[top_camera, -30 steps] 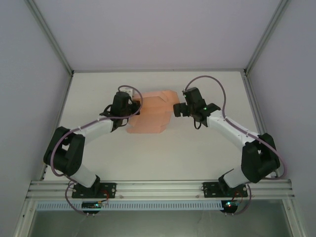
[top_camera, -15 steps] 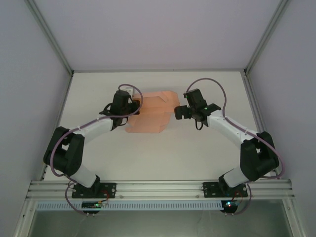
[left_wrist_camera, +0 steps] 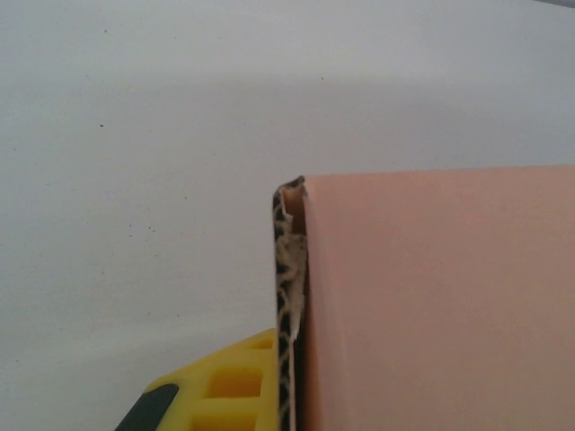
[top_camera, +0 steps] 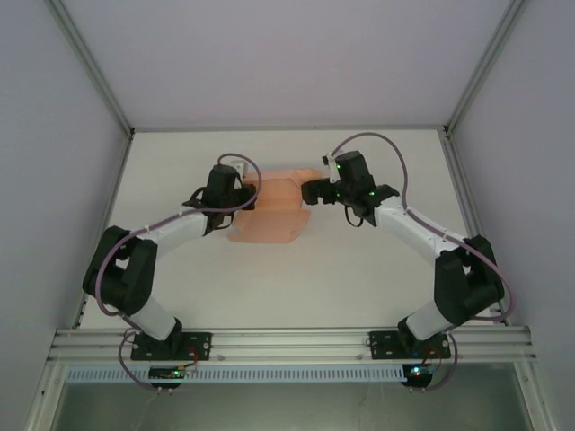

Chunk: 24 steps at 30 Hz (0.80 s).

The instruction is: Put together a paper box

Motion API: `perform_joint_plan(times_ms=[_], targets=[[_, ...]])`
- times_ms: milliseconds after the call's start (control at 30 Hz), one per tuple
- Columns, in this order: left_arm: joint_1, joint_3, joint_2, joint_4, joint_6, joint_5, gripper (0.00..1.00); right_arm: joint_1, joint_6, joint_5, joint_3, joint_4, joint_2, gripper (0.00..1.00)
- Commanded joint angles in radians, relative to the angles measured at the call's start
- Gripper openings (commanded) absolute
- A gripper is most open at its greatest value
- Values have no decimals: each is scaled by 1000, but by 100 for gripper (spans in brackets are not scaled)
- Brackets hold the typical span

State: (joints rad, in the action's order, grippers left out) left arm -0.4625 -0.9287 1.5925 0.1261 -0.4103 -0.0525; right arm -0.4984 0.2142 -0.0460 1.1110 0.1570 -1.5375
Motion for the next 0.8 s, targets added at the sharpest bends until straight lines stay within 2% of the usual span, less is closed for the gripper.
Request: perform_joint_plan(times_ms=[0,200,367,633,767], targets=[[-10,-42,6,7,-14,-31,0,-46,3,23,63,-39,-76,99],[-12,-53,-6,2,-15,-46,0,-137,-43,243,193,16,-188,99],[-13,-41,-14,-3,-22,-18,0,-167,-43,362,196,43,-158,99],[6,-17,-31,-5,-10,-3,0,-141,-62,298,40,112,116,99],[16,-9,-42,2,7,-13,0,-102,-64,205,-74,88,305,99]])
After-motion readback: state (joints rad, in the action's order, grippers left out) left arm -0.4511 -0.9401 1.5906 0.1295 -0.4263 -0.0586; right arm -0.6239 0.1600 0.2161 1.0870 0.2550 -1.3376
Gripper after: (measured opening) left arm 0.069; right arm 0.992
